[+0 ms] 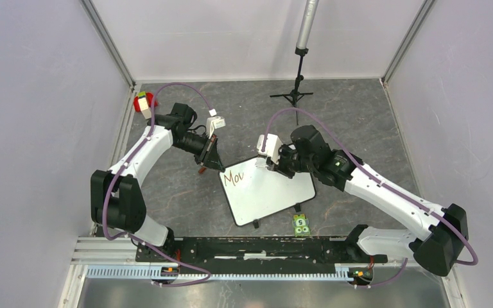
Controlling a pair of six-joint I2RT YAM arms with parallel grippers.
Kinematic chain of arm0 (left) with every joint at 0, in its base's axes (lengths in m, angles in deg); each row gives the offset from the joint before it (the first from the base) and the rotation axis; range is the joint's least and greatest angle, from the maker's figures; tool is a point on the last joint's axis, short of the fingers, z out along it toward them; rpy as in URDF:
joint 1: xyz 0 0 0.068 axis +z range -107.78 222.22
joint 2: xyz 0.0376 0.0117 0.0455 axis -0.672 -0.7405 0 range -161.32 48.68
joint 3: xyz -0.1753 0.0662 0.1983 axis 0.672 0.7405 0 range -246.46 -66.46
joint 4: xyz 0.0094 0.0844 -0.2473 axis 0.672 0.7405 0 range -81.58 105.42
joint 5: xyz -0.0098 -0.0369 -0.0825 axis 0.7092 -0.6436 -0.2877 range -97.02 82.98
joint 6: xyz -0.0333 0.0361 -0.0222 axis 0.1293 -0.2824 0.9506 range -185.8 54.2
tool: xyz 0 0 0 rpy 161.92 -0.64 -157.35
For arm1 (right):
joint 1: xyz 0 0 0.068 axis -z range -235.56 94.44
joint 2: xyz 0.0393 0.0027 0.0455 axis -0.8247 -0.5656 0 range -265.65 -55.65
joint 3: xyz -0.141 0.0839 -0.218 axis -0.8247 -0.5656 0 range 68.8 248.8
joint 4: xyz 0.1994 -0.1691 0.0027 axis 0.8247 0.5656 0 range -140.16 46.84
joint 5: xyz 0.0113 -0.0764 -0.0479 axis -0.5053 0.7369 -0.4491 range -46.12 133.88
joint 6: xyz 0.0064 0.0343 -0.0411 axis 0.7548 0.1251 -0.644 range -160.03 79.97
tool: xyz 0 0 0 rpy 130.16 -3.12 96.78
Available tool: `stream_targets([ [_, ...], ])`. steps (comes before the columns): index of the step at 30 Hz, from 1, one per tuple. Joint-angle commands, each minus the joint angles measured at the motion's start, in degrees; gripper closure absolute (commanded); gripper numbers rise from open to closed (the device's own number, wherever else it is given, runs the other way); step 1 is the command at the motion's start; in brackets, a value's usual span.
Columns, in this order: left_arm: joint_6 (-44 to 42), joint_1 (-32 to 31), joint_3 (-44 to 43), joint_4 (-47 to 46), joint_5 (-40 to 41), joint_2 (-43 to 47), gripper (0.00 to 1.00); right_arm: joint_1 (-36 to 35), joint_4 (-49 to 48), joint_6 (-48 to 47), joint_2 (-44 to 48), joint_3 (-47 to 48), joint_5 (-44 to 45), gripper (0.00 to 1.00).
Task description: Write a sentence on the whiteboard
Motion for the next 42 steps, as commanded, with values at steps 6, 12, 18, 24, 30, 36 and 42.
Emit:
stream_targets([
  [6, -1.7, -1.1, -0.9, 0.1, 1.3, 0.8, 0.98, 0.1, -3.6, 1.1, -0.8, 2.4, 2.7, 1.0],
  [12, -1.7, -1.1, -0.9, 0.1, 1.3, 0.8, 0.98, 0.1, -3.7, 1.0, -2.2, 2.6, 3.1, 1.0],
  [18, -1.8, -1.1, -0.9, 0.1, 1.4, 0.7, 0.98, 0.0, -4.2, 1.0, -2.9, 2.1, 1.4, 1.0],
  [24, -1.9, -1.1, -0.9, 0.1, 1.4, 0.6, 0.98, -0.1, -3.8, 0.7, -2.7, 0.1, 0.5, 1.0],
  [30, -1.9, -1.1, -0.9, 0.1, 1.5, 0.5, 0.98, -0.1, -3.2, 0.1, -1.1, -1.9, 1.0, 1.0],
  [36, -1.9, -1.1, -1.0, 0.1, 1.5, 0.3, 0.98, -0.1, -2.7, -0.1, -0.1, -3.6, 1.0, 1.0],
  [42, -2.0, -1.1, -0.9, 0.1, 1.6, 0.3, 0.98, -0.1, -2.6, 0.2, 0.8, -5.7, 0.4, 1.0],
])
